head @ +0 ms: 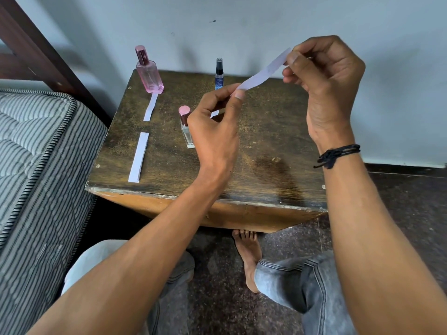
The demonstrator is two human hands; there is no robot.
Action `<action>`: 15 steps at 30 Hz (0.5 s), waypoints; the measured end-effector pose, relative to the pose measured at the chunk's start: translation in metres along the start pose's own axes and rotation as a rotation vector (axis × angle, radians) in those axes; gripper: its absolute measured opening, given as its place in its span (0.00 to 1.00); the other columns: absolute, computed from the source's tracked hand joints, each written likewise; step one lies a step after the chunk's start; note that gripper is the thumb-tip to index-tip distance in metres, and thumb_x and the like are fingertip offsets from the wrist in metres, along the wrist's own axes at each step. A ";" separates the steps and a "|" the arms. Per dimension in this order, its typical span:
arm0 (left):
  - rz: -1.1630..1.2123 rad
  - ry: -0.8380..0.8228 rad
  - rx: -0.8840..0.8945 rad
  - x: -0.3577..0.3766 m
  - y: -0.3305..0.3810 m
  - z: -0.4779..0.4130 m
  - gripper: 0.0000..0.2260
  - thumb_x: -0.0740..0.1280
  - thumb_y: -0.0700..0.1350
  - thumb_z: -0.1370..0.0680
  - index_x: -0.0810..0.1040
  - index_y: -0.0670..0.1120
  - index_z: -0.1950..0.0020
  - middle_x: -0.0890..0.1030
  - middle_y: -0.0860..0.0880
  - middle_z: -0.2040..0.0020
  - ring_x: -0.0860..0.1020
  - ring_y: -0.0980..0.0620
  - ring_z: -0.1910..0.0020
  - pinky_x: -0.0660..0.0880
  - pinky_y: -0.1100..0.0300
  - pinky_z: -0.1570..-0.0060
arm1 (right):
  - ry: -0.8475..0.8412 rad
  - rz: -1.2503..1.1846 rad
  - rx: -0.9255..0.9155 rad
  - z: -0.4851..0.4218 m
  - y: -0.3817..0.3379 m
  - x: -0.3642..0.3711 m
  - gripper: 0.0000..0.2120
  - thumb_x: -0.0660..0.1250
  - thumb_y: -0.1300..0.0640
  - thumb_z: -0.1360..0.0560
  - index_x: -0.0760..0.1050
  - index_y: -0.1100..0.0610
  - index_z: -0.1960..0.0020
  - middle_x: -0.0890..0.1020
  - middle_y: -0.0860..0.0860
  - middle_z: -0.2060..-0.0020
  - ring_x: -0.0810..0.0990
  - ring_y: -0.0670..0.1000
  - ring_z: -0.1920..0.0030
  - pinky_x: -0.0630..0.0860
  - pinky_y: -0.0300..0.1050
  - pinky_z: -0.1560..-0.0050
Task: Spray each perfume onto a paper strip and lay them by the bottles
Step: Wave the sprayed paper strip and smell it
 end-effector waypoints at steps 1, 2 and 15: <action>0.004 0.000 0.001 0.000 0.000 0.000 0.04 0.73 0.42 0.22 0.85 0.44 0.49 0.85 0.44 0.55 0.78 0.55 0.58 0.79 0.54 0.56 | 0.003 0.003 0.001 0.000 0.000 0.000 0.04 0.73 0.67 0.25 0.79 0.62 0.52 0.84 0.56 0.62 0.82 0.55 0.64 0.79 0.46 0.59; 0.007 0.000 0.001 0.000 0.000 0.000 0.04 0.73 0.42 0.22 0.85 0.43 0.49 0.85 0.44 0.55 0.78 0.56 0.58 0.78 0.57 0.57 | 0.007 0.003 0.000 0.000 0.001 0.000 0.04 0.74 0.67 0.25 0.80 0.62 0.52 0.84 0.56 0.62 0.82 0.55 0.64 0.79 0.46 0.59; -0.005 -0.011 0.013 0.000 -0.002 0.000 0.02 0.73 0.42 0.22 0.85 0.47 0.50 0.85 0.45 0.55 0.79 0.53 0.57 0.79 0.53 0.55 | 0.025 0.041 0.006 0.000 0.004 -0.002 0.03 0.74 0.66 0.26 0.81 0.61 0.54 0.84 0.61 0.59 0.82 0.56 0.64 0.79 0.46 0.60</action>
Point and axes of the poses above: each hand's wrist, its own z-axis away from the middle knuckle, its own x-axis out of the palm, y = z × x, the point moved 1 cm from there along -z, towards the middle knuckle
